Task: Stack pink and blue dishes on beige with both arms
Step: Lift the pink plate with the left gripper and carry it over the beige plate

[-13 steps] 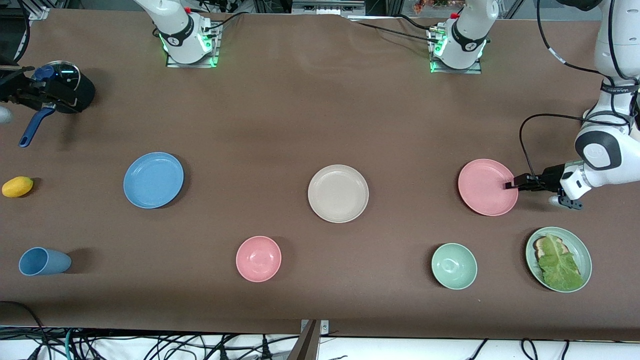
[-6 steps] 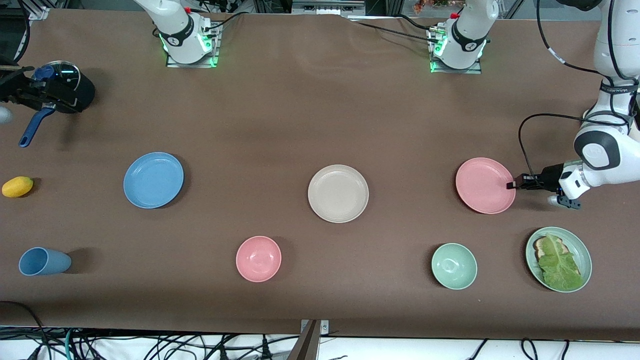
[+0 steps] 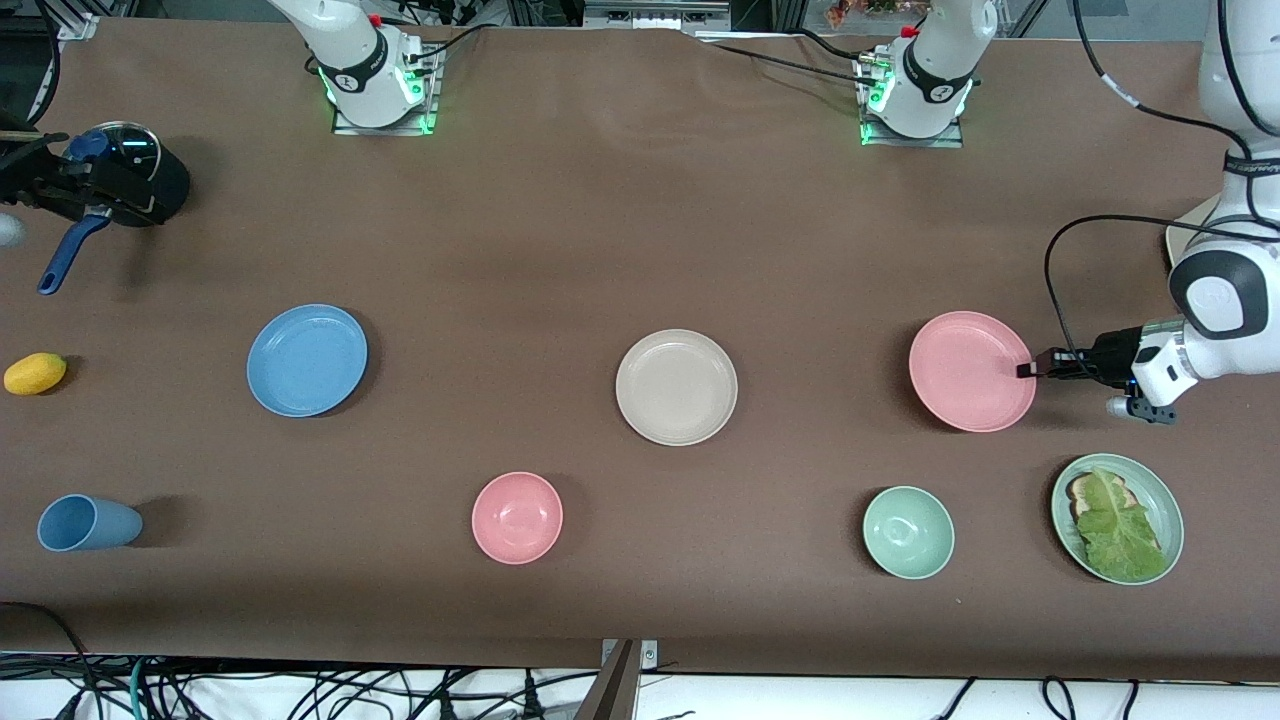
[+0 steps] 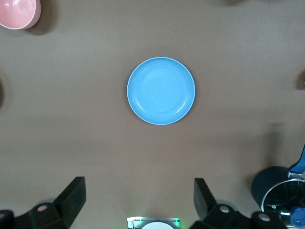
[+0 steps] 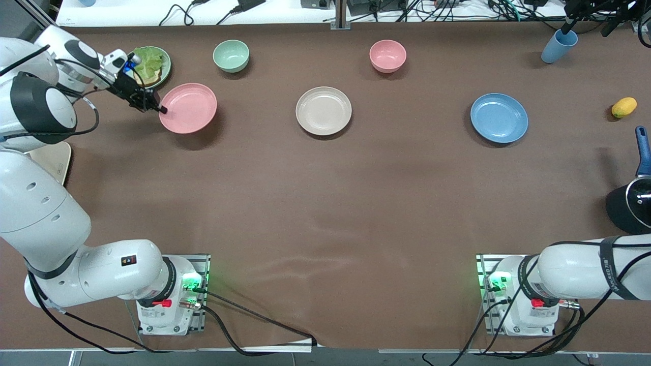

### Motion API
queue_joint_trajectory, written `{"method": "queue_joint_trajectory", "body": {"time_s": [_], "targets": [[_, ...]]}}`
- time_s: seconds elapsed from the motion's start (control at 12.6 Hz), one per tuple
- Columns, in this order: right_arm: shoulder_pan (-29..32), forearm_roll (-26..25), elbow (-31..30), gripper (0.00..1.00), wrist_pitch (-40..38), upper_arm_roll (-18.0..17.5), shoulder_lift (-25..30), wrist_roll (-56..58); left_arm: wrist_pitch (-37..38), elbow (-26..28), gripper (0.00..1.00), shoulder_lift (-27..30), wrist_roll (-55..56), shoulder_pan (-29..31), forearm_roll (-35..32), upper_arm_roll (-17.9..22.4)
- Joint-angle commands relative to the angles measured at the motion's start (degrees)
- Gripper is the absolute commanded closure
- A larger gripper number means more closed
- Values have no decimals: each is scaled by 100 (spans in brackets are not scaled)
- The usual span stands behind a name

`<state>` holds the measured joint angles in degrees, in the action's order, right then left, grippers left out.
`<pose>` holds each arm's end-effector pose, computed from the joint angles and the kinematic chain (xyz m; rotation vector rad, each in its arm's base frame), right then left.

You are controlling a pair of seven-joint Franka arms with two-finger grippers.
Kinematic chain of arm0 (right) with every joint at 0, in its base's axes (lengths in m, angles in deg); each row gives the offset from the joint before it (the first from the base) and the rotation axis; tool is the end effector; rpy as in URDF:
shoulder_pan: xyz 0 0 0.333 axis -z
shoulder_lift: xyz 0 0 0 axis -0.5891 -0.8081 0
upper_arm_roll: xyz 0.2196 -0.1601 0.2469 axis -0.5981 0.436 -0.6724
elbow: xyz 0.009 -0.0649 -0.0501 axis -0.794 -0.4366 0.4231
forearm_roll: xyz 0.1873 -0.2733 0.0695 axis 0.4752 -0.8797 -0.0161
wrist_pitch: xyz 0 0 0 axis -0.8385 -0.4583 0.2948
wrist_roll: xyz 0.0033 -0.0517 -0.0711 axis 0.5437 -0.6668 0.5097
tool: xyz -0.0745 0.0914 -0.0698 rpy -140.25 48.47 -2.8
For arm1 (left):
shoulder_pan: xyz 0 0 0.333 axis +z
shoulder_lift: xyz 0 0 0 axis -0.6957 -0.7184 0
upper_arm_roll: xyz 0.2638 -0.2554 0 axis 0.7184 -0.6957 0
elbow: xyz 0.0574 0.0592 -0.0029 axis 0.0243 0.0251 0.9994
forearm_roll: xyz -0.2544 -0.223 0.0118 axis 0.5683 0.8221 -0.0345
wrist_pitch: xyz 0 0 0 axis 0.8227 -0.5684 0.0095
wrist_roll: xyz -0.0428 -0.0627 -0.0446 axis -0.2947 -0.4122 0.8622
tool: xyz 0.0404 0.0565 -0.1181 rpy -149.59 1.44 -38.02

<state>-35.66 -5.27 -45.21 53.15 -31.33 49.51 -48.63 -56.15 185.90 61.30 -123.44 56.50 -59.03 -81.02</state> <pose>0.4750 -0.0269 0.6260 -3.0845 0.0807 0.1591 0.5690 0.1456 0.2956 2.6459 -0.0249 -0.1557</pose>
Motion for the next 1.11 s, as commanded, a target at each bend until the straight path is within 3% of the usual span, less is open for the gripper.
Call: {"method": "queue_joint_trajectory", "body": {"time_s": [0.0,0.24,0.63,1.03], "targets": [[53,125,80,0,-66,-2,-27,83,526,-300,100,277,658,-212,-312,-12],[53,125,80,0,-66,-2,-27,83,581,-459,100,286,1316,-459,-312,-222],[53,125,80,0,-75,7,-27,83,528,-924,100,286,3617,-495,-785,-1512],[53,142,54,0,-84,191,-27,92,-60,-1075,100,181,5087,-521,-1909,-2629]]}}
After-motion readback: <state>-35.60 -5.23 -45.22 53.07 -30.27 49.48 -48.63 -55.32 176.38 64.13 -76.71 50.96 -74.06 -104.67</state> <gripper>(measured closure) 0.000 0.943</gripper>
